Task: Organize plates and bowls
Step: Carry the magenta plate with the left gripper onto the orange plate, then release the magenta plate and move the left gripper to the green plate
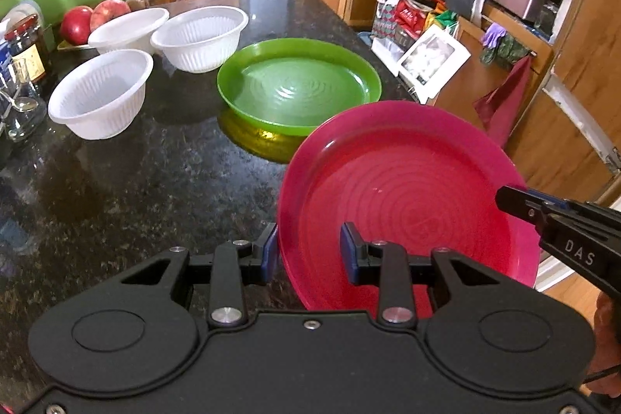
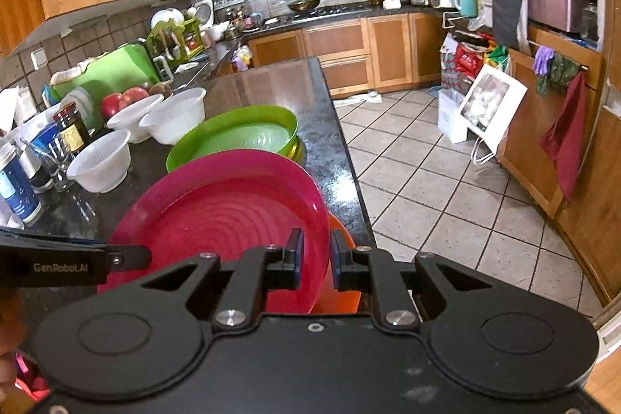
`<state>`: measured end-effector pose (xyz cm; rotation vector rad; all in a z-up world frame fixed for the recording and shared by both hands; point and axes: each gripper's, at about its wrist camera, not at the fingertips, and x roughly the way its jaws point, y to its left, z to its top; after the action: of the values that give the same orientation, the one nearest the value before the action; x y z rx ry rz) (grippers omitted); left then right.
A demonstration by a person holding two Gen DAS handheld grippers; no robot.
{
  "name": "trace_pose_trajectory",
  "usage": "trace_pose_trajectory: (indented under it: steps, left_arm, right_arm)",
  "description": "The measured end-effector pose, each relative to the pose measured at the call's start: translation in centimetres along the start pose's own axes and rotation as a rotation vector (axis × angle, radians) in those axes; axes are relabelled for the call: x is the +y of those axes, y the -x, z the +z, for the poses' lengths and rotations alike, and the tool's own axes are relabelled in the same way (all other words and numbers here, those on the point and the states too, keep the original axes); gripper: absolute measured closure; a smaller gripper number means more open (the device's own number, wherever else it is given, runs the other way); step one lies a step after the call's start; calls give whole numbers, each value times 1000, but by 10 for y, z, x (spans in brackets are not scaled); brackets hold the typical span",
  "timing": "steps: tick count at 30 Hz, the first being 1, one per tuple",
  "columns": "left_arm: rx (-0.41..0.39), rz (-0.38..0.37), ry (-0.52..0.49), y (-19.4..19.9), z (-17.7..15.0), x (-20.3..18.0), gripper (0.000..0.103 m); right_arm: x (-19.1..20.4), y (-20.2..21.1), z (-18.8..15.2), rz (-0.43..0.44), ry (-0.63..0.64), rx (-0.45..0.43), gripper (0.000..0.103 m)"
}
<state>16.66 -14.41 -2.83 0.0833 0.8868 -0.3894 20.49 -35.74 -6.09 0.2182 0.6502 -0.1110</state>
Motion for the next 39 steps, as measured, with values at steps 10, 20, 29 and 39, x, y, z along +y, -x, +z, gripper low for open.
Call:
trace_pose_trajectory:
  steps: [10,20,29,39]
  left_arm:
    - [29,16,0,-4,-3,-9,62]
    - [3,16,-11,1,-2,-14,62]
    - [-28,15,22,9,-2,-7,61]
    - [-91,25,49,27,8,6,61]
  right_arm:
    - [-9,-9,1,29,-10,37,84]
    - [-12,-10,2,11,-15,37,79]
    - [-9,-4,2,41,-10,0,78]
    - [14,7,23,108,55,-91,75]
